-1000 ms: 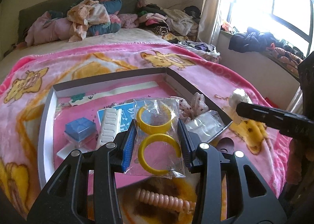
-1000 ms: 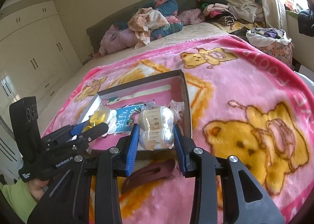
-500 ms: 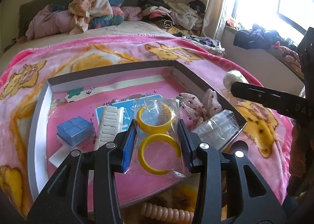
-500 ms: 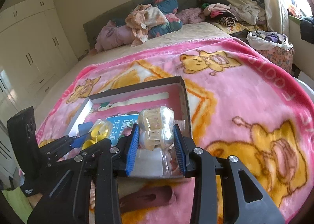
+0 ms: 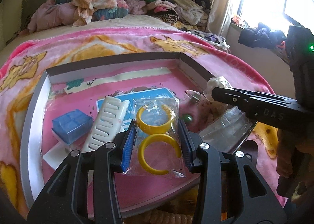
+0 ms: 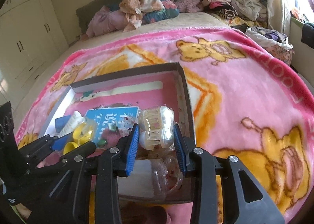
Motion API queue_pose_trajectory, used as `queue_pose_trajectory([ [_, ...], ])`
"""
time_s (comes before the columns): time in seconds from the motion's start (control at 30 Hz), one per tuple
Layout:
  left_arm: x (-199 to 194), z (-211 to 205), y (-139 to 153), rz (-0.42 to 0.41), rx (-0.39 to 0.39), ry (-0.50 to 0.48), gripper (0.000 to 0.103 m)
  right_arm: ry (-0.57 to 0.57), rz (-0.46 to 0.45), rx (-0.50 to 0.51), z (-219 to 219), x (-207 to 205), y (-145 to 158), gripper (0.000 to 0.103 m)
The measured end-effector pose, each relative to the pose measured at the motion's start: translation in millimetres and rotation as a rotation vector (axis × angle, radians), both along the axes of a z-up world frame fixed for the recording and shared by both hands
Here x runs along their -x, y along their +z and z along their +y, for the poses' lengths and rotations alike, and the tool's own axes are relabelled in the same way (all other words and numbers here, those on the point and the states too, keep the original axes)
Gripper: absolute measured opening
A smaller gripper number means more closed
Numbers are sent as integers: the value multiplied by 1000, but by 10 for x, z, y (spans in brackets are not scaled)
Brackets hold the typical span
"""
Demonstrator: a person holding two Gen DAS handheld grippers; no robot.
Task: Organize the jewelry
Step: 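Carry the yellow rings bag and pearl clip into the tray and open both tools, then withdraw both tools from the tray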
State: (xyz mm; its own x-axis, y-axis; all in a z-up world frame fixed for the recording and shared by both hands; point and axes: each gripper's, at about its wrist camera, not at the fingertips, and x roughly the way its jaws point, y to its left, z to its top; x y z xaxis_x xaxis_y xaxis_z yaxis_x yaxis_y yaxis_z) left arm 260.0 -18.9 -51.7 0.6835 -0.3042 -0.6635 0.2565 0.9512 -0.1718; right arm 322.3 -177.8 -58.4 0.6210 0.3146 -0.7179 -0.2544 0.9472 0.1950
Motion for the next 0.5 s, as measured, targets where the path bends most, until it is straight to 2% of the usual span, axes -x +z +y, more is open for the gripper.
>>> queue_pose_trajectory([
  [0.17,-1,-6,-9,5,-5,5,33,-4,4,-18,-34,28,-16,36],
  [0.3,-2,0,-15,9,-9,11,35,-4,-29,-20,-68,135,37,47],
  [0.37,22,3,-8,7,-11,15,40,-7,-36,-25,-89,179,57,47],
  [0.43,57,8,4,1,-12,19,52,-14,-50,-35,-127,255,81,49],
  [0.5,98,15,31,-9,-14,19,53,-26,-65,-41,-170,327,107,52],
])
